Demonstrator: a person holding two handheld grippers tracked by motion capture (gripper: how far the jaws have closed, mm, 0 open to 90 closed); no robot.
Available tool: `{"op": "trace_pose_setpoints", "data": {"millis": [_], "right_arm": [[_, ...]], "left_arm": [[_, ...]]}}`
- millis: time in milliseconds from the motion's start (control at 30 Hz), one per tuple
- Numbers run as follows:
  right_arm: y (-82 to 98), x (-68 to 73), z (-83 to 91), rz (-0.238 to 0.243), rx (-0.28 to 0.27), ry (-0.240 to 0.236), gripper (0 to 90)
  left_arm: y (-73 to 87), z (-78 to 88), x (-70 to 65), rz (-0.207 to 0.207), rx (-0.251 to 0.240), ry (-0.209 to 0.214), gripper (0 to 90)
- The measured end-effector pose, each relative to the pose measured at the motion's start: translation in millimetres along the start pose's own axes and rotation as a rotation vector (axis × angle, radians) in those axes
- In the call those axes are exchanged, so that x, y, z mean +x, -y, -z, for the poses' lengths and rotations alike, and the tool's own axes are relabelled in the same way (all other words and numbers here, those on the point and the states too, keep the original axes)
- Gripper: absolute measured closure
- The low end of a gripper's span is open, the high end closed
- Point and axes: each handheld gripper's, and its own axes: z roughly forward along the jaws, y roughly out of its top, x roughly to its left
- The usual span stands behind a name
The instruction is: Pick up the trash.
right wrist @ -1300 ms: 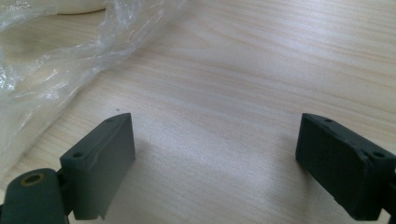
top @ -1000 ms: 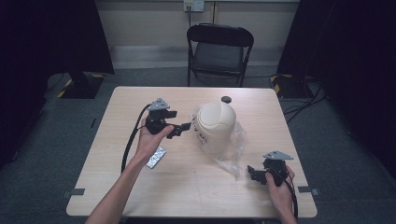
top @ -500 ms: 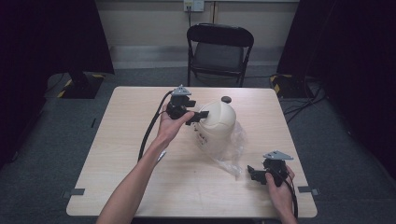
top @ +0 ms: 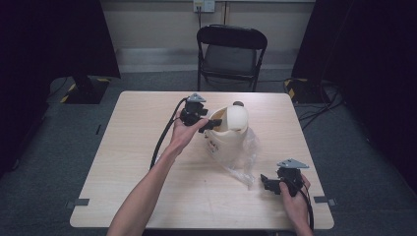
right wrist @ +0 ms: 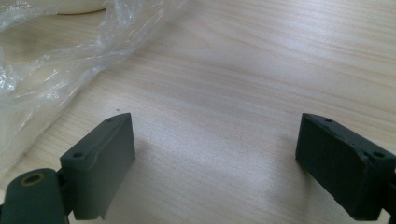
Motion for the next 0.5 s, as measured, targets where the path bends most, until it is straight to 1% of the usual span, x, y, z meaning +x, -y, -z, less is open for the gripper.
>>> {"op": "trace_pose_setpoints", "data": {"millis": [100,167,267,333,367,400,500], "right_arm": [[0.0,0.0,0.0,0.000,0.001,-0.001,11.0],[0.0,0.0,0.1,0.000,0.001,-0.001,11.0],[0.0,0.0,0.0,0.000,0.001,-0.001,11.0],[0.0,0.0,0.1,-0.001,0.001,-0.001,11.0],[0.0,0.0,0.1,0.000,0.001,-0.001,11.0],[0.0,0.0,0.1,0.000,0.001,-0.001,11.0],[0.0,0.0,0.0,0.000,0.001,-0.001,11.0]], "left_arm": [[-0.3,-4.0,-0.4,-0.001,0.016,0.004,22.0],[-2.0,-7.7,-0.9,-0.010,0.042,0.009,21.5],[-3.2,-6.5,-0.5,-0.013,0.040,0.013,21.5],[-4.2,-1.6,2.2,0.010,0.010,0.035,21.5],[-4.6,0.7,3.7,0.012,-0.002,0.039,21.5],[-5.2,4.2,5.1,0.026,-0.021,0.048,21.5],[-6.5,17.9,7.3,0.039,-0.065,0.060,21.5]]}}
